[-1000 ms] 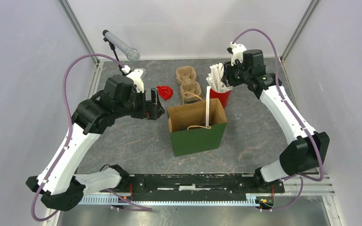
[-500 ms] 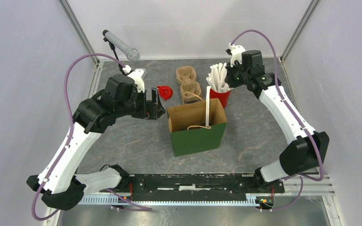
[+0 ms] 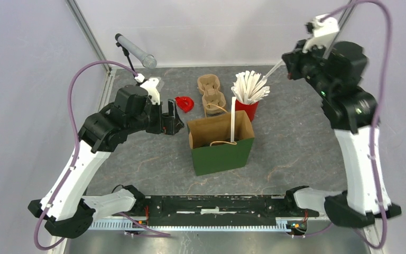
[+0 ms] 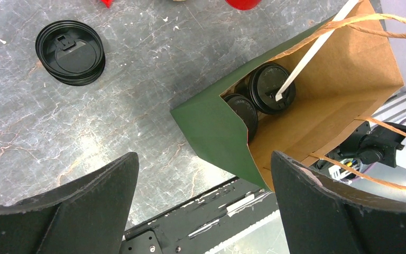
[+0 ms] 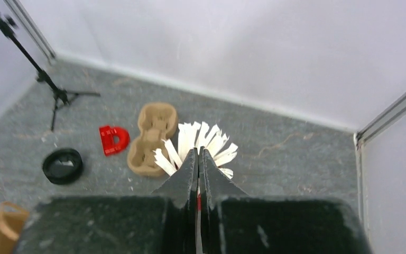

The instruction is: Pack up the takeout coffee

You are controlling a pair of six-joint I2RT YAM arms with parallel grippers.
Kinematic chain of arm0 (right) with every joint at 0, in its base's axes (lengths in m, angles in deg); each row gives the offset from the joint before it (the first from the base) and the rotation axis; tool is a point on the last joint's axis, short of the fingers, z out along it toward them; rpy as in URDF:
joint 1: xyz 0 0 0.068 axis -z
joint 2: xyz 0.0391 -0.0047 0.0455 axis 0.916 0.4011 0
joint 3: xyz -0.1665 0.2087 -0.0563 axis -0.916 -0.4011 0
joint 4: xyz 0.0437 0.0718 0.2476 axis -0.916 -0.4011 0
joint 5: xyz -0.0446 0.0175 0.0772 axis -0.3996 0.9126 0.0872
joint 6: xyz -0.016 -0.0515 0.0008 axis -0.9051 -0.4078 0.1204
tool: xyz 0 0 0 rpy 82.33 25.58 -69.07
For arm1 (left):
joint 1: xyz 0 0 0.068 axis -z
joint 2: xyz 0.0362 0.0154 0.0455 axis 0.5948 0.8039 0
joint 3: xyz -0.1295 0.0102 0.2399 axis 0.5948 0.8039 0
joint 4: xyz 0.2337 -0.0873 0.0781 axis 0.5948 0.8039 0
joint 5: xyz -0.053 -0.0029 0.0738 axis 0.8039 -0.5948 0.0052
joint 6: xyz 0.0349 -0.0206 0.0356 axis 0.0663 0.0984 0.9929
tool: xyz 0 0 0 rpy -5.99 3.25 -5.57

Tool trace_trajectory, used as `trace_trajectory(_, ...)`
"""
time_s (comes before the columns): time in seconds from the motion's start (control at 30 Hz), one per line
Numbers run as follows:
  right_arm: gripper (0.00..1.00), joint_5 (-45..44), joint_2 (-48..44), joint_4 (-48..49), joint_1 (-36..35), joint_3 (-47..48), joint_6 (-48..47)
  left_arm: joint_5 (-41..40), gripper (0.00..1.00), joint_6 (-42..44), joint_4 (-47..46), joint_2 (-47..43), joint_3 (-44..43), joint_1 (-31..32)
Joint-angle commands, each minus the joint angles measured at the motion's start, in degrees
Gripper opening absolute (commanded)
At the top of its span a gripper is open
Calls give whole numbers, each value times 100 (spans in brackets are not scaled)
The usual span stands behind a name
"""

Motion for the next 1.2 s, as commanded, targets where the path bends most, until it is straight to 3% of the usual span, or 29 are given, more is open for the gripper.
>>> trace_trajectory(0.0,0,-190,-869,255,-15,217,354,-229,100,306,-148,-164,-104,-19)
trace_trajectory(0.07,0,76,-1274,565,-19,56,520,-243,100,270,-182,-220,-110,-21)
trace_trajectory(0.27,0,2338,-2183,1776,-16,-910,1465,-177,100,172,-167,-322,-105,-21)
trace_trajectory(0.4,0,3200,-2707,2771,-12,-1790,2287,-219,100,142,-112,-391,-95,-23)
trace_trajectory(0.5,0,3726,-2829,2930,-8,-2178,2622,-256,100,140,-75,-424,-118,-22)
trace_trajectory(0.87,0,4745,-2633,3090,-12,-3238,2722,-307,100,-79,-175,-700,225,-21)
trace_trajectory(1.03,1,4567,-2460,2861,-17,-3641,2262,-242,100,-71,-183,-633,298,-22)
trace_trajectory(1.17,4,4562,-2244,3364,-67,-4278,2361,-218,100,-75,-251,-623,396,-21)
